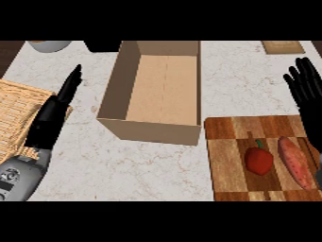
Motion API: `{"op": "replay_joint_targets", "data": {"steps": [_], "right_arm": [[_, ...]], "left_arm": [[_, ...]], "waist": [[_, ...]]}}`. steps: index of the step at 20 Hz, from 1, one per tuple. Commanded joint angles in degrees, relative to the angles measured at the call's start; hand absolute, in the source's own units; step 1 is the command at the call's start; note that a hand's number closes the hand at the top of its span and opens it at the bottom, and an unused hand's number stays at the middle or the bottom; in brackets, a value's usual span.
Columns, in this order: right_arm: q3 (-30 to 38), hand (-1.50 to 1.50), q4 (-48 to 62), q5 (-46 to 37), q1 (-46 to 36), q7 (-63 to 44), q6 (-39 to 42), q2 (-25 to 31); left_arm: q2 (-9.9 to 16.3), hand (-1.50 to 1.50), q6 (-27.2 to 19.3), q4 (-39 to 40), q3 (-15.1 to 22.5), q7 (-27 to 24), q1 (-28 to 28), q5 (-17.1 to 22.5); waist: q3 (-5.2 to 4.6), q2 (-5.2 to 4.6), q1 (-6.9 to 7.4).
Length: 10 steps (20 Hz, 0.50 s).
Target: Pick the bell pepper from the cutting board and place it in the cardboard box
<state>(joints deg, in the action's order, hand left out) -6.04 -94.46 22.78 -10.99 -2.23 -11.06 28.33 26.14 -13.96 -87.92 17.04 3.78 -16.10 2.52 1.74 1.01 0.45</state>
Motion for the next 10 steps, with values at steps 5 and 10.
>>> {"op": "replay_joint_targets", "data": {"steps": [5, 10], "right_arm": [[2.76, -1.50, 0.40, 0.41, 10.54, 4.90, -0.48, -2.42], [-8.01, -1.50, 4.96, -27.58, 18.54, 8.14, -2.06, 12.92]], "left_arm": [[7.14, 0.00, -5.07, 6.50, -9.67, 2.48, 7.99, -2.69], [6.25, 0.00, -5.45, 7.74, -9.77, 3.35, 10.45, -1.59]], "waist": [[-1.72, -1.00, -0.51], [-1.86, -1.20, -0.33]]}}
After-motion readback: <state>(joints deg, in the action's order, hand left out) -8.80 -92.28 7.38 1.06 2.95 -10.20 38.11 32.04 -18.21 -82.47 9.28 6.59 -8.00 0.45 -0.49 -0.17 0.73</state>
